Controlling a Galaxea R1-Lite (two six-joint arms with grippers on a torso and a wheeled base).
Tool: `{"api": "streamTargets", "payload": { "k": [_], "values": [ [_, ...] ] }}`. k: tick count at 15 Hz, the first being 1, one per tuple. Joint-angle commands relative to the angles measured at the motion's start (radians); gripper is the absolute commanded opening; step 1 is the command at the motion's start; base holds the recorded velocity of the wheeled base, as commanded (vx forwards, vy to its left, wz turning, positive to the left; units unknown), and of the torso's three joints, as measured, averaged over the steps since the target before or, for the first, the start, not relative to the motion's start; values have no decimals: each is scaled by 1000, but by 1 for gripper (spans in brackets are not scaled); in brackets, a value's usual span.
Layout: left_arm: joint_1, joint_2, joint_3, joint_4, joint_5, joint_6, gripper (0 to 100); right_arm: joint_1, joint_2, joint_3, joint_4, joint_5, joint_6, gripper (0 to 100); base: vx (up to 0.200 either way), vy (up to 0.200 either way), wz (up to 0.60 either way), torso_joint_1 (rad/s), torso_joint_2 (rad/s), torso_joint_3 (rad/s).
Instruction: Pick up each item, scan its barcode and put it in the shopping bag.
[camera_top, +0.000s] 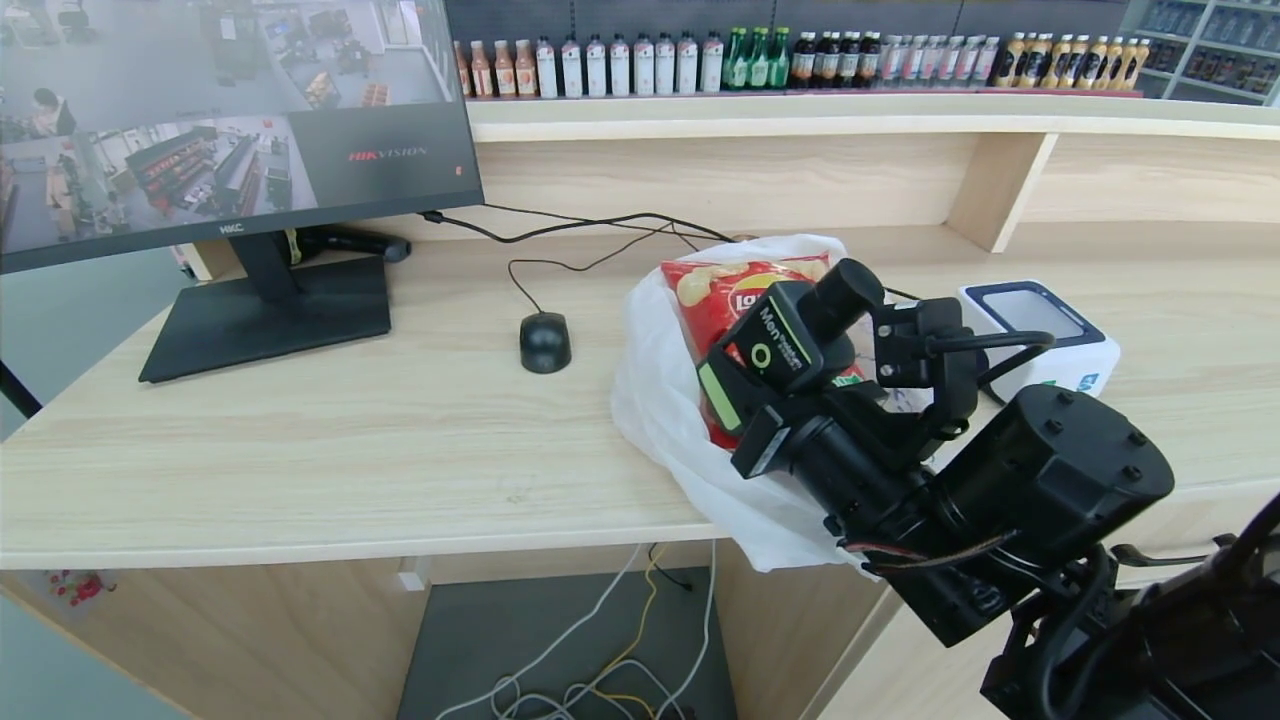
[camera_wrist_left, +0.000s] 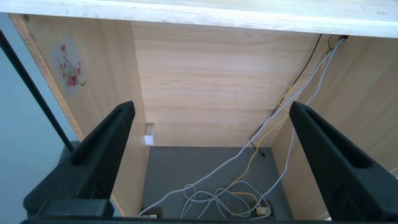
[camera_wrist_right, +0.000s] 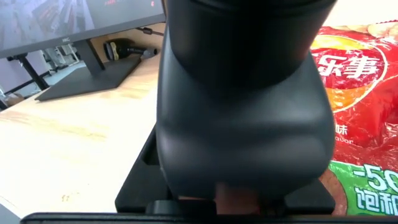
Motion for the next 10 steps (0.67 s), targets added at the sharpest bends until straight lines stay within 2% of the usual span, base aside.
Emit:
{"api": "streamTargets", "payload": {
  "k": [1,3,4,10],
  "values": [
    [0,0,0,0,0,0,100,-2,3,1,0,0,1,0,0,0,0,0,0,0],
    [0,0,0,0,0,0,100,-2,11,1,0,0,1,0,0,0,0,0,0,0],
    [0,0,0,0,1,0,100,-2,14,1,0,0,1,100,0,0,0,0,0,0],
    [0,0,0,0,1,0,100,-2,25,-9,0,0,13,100,0,0,0,0,0,0]
  ]
}}
